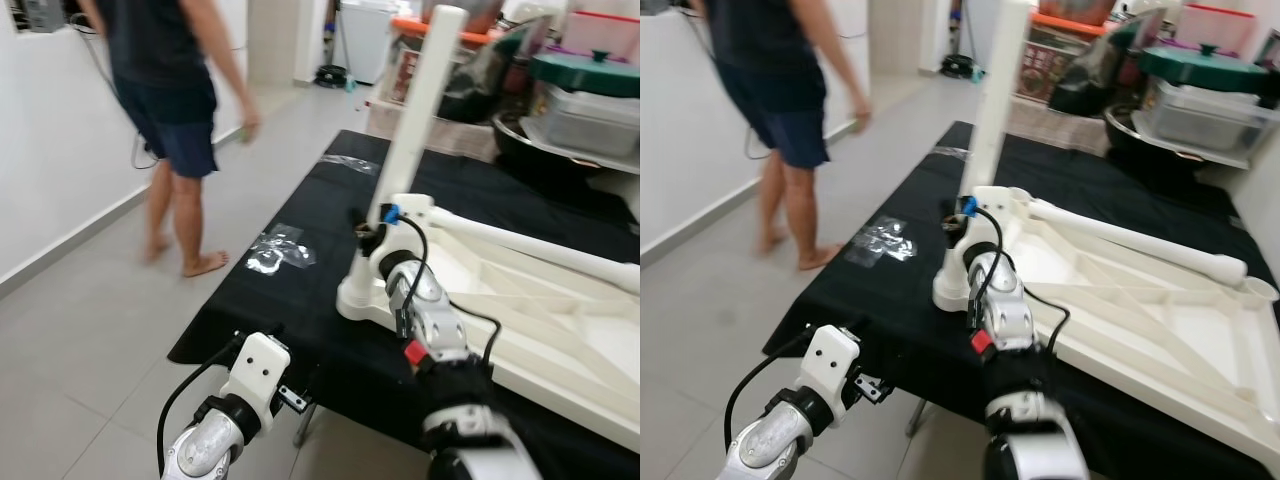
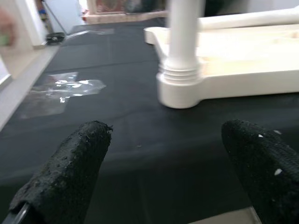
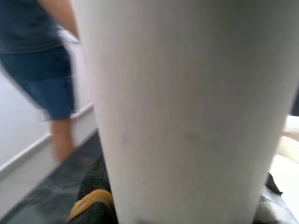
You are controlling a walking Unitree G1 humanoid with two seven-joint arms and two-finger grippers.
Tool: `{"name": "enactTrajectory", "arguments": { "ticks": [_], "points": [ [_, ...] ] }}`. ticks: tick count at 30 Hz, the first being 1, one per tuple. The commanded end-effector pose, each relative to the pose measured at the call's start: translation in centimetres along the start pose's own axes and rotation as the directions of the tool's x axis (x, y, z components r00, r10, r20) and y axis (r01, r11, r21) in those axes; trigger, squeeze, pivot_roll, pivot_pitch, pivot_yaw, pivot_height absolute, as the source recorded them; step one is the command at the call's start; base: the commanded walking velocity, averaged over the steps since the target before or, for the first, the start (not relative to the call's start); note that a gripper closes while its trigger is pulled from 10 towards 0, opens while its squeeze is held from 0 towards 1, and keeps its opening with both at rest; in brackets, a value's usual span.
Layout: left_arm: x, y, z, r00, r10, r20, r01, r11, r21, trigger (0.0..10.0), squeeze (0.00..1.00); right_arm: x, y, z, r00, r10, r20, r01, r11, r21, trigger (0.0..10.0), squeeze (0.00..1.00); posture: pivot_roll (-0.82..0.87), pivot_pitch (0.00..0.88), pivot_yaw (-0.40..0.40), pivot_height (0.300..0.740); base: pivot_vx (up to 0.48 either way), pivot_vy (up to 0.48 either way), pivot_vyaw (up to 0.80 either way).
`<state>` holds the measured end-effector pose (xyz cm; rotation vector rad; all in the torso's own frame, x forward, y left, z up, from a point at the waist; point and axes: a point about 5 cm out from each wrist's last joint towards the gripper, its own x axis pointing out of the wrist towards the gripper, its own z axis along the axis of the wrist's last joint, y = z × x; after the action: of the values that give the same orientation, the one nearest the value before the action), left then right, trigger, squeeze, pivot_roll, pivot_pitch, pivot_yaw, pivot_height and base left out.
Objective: Building children table
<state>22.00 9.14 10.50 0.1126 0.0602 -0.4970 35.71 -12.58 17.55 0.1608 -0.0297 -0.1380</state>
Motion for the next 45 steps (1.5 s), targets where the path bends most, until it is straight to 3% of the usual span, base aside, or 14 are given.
{"name": "enactTrajectory", "arguments": {
  "ticks": [1, 9, 10, 11, 12, 17, 18, 24, 27, 29, 33, 35, 36, 45],
  "points": [
    [0.0, -0.1, -0.2, 1.0, -0.007, -0.009, 0.007, 1.0, 0.001, 10.0, 0.0, -1.0, -2.3, -2.0, 0.977, -0.192, -0.089, 0.196, 0.98, 0.036, 0.0, 0.0, 0.13, 0.0, -0.122, 0.74, 0.0, 0.0, 0.0],
    [0.1, 0.0, -0.1, 1.0, -0.001, -0.008, 0.001, 1.0, 0.003, 10.0, 0.0, -1.8, 0.5, -1.8, 0.967, -0.239, -0.093, 0.25, 0.96, 0.127, 0.0, 0.0, 0.13, 0.0, -0.121, 0.74, 0.0, 0.0, 0.0],
    [0.0, 0.0, -0.1, 1.0, -0.001, -0.008, 0.001, 1.0, 0.003, 10.0, 0.0, -1.6, 1.1, -1.5, 0.981, -0.181, -0.072, 0.191, 0.969, 0.157, 10.0, 0.0, 0.13, 0.0, -0.118, 0.74, 0.0, 0.0, 0.0],
    [0.0, 0.0, 0.0, 1.0, -0.001, -0.007, 0.001, 1.0, 0.002, 10.0, 0.0, -1.5, 1.2, -1.0, 0.988, -0.152, -0.04, 0.156, 0.979, 0.128, 10.0, 0.0, 0.13, 0.0, -0.117, 0.74, 0.0, 0.0, 0.0],
    [0.0, 0.0, 0.0, 1.0, -0.002, -0.008, 0.002, 1.0, 0.001, 10.0, 0.0, -1.4, 1.5, -0.6, 0.996, -0.09, -0.013, 0.091, 0.986, 0.138, 10.0, 1.0, 0.13, 0.0, -0.117, 0.74, 0.0, 0.0, 0.0],
    [0.1, 0.0, 0.0, 1.0, -0.004, -0.009, 0.004, 1.0, -0.002, 10.0, 0.0, -0.9, 0.9, 0.6, 0.998, 0.009, 0.059, -0.016, 0.992, 0.124, 10.0, 1.0, 0.12, 0.0, -0.115, 0.74, 0.0, 0.0, 0.0],
    [0.1, 0.0, 0.0, 1.0, -0.004, -0.009, 0.004, 1.0, -0.003, 10.0, 0.0, -0.6, 0.8, 1.0, 0.994, 0.08, 0.076, -0.09, 0.986, 0.138, 10.0, 0.0, 0.12, 0.0, -0.115, 0.74, 0.0, 0.0, 0.0],
    [0.2, 0.0, 0.0, 1.0, -0.004, -0.008, 0.004, 1.0, -0.004, 10.0, 0.0, 0.3, 0.5, 1.1, 0.957, 0.286, 0.051, -0.29, 0.951, 0.107, 10.0, 0.0, 0.12, 0.0, -0.113, 0.74, 0.0, 0.0, 0.0],
    [0.2, 0.0, 0.0, 1.0, -0.005, -0.007, 0.005, 1.0, -0.006, 10.0, 0.0, 1.3, -0.8, 1.2, 0.799, 0.601, -0.034, -0.595, 0.797, 0.104, 10.0, 0.0, 0.12, 0.0, -0.115, 0.74, 0.0, 0.0, 0.0],
    [0.2, 0.0, 0.0, 1.0, -0.005, -0.007, 0.005, 1.0, -0.006, 10.0, 0.0, 1.3, -0.8, 1.2, 0.799, 0.601, -0.034, -0.595, 0.797, 0.104, 10.0, 0.0, 0.12, 0.0, -0.115, 0.74, 0.0, 0.0, 0.0],
    [0.3, 0.0, 0.0, 1.0, -0.004, -0.005, 0.004, 1.0, -0.004, 10.0, 0.0, 0.7, -0.4, 1.3, 0.462, 0.872, -0.163, -0.88, 0.473, 0.034, 10.0, 0.0, 0.13, 0.0, -0.121, 0.74, 0.0, 0.0, 0.0],
    [0.3, -0.1, 0.0, 1.0, -0.003, -0.005, 0.003, 1.0, -0.004, 10.0, 0.0, 0.5, -0.2, 1.3, 0.401, 0.898, -0.184, -0.91, 0.413, 0.031, 10.0, 0.0, 0.13, 0.0, -0.122, 0.74, 0.0, 0.0, 0.0],
    [0.2, -0.1, 0.0, 1.0, -0.003, -0.006, 0.003, 1.0, -0.003, 10.0, 0.0, 0.3, 0.2, 1.2, 0.294, 0.93, -0.221, -0.952, 0.305, 0.016, 10.0, 0.0, 0.14, 0.0, -0.126, 0.74, 0.0, 0.0, 0.0],
    [0.0, -0.2, 0.1, 1.0, -0.004, -0.006, 0.004, 1.0, -0.001, 10.0, 0.0, 1.0, 1.7, 2.4, 0.175, 0.964, -0.198, -0.981, 0.188, 0.047, 10.0, 0.0, 0.15, 0.0, -0.121, 0.74, 0.0, 0.0, 0.0]
  ]
}}
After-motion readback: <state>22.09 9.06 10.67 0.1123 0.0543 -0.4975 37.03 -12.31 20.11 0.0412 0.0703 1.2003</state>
